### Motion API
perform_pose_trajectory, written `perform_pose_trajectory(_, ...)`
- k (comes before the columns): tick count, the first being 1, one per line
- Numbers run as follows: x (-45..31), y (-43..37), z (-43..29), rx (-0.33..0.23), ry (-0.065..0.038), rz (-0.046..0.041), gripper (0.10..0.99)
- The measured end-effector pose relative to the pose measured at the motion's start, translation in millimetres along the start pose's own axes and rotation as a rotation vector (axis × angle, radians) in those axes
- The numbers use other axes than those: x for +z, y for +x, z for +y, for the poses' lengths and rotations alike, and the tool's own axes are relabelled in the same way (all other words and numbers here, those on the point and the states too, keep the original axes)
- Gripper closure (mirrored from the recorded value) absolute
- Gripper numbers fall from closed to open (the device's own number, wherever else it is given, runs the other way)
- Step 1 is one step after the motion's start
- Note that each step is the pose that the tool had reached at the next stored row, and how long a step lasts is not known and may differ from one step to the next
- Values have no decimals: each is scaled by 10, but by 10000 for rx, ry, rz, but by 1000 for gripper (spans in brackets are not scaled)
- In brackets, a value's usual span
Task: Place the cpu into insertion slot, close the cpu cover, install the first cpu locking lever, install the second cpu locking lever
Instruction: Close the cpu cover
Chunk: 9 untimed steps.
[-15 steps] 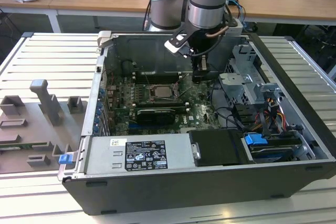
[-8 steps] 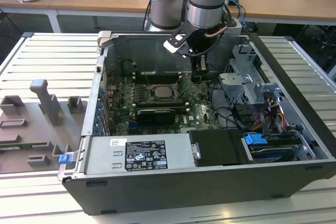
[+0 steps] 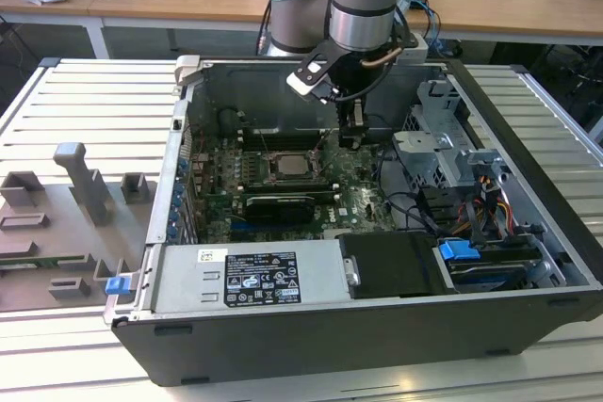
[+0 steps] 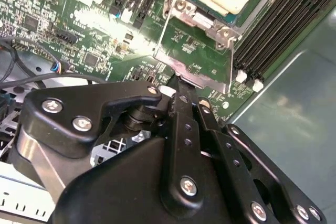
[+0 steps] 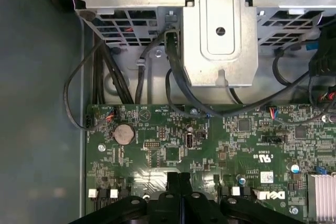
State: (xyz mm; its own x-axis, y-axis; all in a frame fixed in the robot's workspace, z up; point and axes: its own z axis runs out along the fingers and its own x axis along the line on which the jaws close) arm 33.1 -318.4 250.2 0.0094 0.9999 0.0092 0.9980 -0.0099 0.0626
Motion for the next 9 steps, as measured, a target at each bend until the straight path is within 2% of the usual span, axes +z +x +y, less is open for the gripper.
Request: perform_pose_trajectory(9, -4, -1, -143, 0, 0, 1, 980)
